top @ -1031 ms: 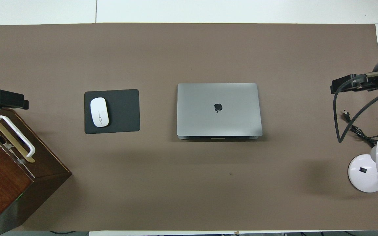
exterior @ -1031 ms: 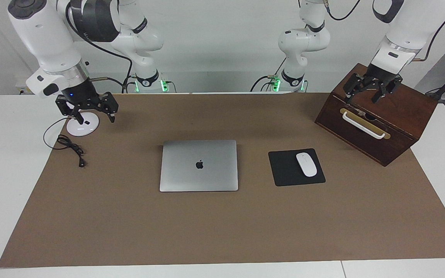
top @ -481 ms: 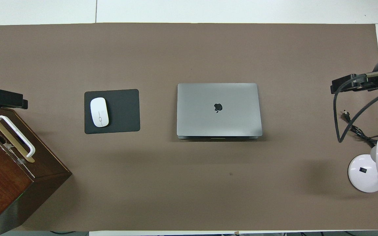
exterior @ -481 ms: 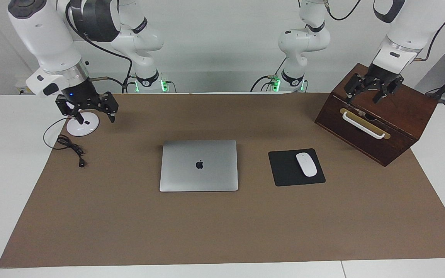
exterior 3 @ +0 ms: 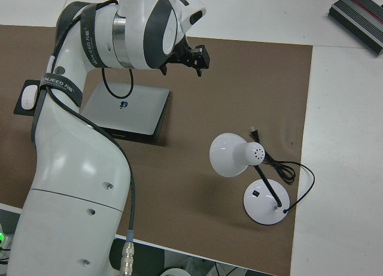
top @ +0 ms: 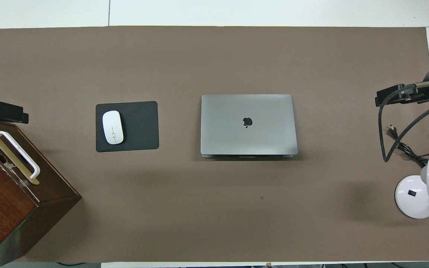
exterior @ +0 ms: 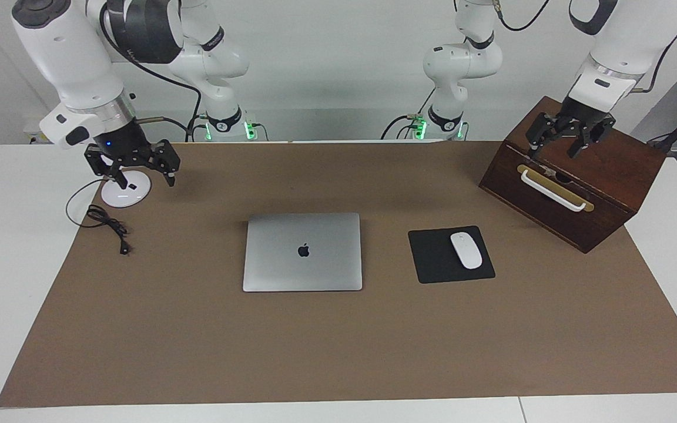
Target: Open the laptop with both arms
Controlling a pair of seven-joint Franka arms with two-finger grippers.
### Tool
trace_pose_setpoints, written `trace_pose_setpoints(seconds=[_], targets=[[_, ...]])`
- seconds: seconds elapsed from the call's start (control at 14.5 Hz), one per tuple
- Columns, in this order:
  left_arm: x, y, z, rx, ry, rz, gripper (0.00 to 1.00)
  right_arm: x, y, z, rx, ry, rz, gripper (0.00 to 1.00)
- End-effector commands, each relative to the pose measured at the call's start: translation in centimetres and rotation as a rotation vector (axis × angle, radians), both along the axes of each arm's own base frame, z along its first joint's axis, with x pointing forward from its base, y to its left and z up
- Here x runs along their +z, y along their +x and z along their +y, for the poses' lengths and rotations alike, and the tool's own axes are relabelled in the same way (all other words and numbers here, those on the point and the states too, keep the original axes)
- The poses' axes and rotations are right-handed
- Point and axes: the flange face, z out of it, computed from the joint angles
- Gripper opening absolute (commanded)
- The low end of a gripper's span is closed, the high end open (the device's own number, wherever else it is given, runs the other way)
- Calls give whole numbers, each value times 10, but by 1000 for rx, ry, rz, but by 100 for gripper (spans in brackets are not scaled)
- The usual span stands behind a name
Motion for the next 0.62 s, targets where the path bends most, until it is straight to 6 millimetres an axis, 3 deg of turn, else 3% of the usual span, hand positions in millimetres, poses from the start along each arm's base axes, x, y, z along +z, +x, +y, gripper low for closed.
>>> trace_pose_setpoints(seconds=[0.0, 0.55], targets=[[2, 0, 3, 11, 21, -32, 0, 3, -3, 1, -16, 22, -15, 100], [2, 4, 0, 4, 18, -61, 0, 1, -5, 3, -11, 22, -9, 100]])
